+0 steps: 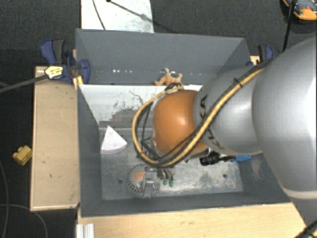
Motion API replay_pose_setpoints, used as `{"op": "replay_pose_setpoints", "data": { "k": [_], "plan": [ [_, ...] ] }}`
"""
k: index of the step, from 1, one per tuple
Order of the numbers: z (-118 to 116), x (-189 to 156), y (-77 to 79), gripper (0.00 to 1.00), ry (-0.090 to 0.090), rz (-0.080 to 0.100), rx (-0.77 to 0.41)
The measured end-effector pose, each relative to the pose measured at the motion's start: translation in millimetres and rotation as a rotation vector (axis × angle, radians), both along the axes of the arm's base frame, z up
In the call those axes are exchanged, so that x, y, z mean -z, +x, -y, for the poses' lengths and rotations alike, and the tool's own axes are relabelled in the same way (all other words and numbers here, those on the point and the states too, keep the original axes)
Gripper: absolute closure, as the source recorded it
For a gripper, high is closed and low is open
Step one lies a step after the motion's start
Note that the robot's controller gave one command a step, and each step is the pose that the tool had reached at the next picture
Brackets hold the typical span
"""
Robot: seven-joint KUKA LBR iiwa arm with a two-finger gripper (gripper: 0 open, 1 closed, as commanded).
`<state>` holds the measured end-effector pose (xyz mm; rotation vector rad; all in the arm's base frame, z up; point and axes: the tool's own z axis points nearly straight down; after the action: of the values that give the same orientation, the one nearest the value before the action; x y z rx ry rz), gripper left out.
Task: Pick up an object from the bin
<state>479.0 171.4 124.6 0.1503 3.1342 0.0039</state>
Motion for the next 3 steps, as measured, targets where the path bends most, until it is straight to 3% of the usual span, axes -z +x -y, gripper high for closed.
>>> {"op": "replay_pose_setpoints", "data": {
  "k": [1,2,3],
  "plan": [
    [-6,43,-2.3,0.0,0.001,-0.013,0.029],
    [-11,-1,4.2,0.0,0.0,-0.002,0.176],
    [-9,51,-3.4,0.0,0.004,-0.012,0.071]
  ]
}}
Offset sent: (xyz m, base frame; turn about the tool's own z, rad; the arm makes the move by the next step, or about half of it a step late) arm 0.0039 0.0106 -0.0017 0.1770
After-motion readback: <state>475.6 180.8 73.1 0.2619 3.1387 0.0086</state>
